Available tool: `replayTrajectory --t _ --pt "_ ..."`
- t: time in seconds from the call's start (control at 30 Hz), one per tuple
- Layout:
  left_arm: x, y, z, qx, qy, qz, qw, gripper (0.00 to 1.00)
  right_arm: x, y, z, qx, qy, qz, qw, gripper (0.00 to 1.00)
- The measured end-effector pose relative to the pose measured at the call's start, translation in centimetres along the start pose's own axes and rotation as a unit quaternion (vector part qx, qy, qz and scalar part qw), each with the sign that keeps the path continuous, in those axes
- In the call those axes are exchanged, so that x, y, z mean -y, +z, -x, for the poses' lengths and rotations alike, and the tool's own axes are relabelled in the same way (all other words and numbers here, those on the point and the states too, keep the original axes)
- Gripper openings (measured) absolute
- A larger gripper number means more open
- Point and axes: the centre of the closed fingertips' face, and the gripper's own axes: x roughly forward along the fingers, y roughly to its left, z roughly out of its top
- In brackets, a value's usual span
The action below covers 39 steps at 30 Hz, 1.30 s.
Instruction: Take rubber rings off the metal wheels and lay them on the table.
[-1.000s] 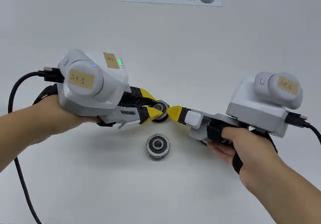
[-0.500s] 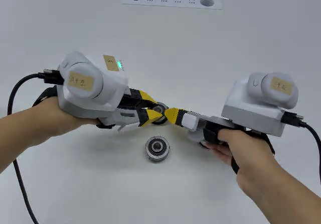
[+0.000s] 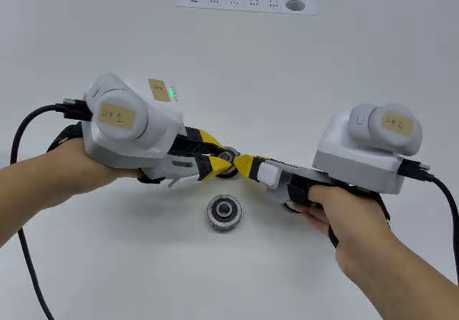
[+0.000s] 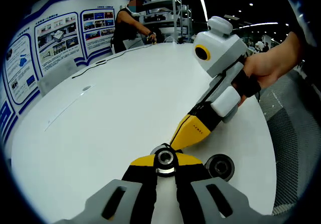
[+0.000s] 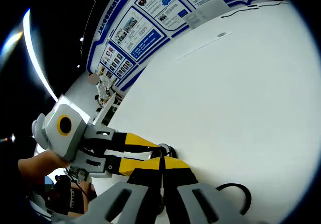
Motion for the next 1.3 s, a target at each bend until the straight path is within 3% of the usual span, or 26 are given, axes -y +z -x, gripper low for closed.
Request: replayTrajectory --t 0.73,1.3 --pt "0.0 0.0 0.0 0.001 -0.001 0.000 1.0000 0.13 -1.3 0.3 -0.2 0.004 0.019 0.004 0.9998 0.00" --pt "0.0 0.0 -0.1 -0.006 0.000 -0.006 1.0000 0.13 -0.7 0.4 0.5 0.016 0.016 -0.051 0.9985 0.01"
